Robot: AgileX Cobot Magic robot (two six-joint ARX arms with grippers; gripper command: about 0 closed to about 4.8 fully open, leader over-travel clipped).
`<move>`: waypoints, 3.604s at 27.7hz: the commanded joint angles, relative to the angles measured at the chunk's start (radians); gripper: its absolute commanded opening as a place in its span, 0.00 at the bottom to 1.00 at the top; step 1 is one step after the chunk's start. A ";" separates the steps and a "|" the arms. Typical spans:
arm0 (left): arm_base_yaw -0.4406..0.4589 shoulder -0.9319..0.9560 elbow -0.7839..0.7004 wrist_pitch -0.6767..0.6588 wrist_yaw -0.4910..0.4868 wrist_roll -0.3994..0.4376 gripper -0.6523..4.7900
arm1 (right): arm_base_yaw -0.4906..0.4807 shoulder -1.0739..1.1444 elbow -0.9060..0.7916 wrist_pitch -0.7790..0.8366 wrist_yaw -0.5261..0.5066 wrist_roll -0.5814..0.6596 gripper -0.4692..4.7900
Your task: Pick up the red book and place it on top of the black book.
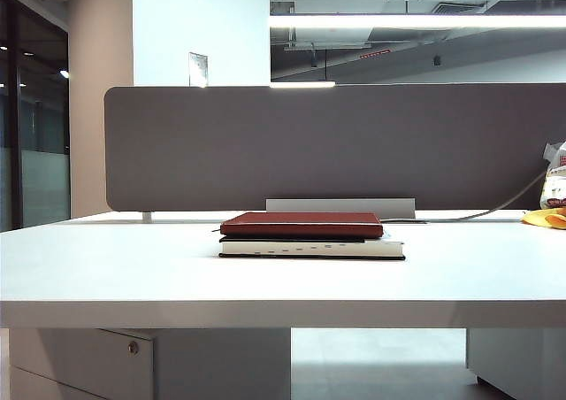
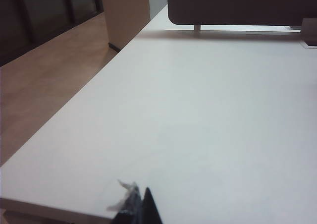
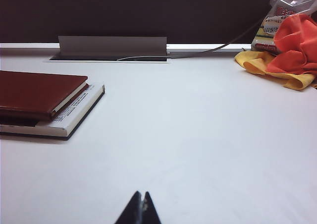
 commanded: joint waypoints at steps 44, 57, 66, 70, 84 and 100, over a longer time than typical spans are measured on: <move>0.000 0.000 0.000 0.013 0.113 0.000 0.11 | 0.000 0.000 -0.003 0.014 0.001 0.001 0.08; 0.000 0.000 0.000 0.013 0.113 0.000 0.11 | 0.000 0.000 -0.003 0.014 0.001 0.001 0.08; 0.000 0.000 0.000 0.013 0.113 0.000 0.11 | 0.000 0.000 -0.003 0.014 0.001 0.001 0.08; 0.000 0.000 0.000 0.013 0.113 0.000 0.11 | 0.000 0.000 -0.003 0.014 0.001 0.001 0.08; 0.000 0.000 0.000 0.013 0.113 0.000 0.11 | 0.000 0.000 -0.003 0.014 0.001 0.001 0.08; 0.000 0.000 0.000 0.013 0.113 0.000 0.11 | 0.000 0.000 -0.003 0.014 0.001 0.001 0.08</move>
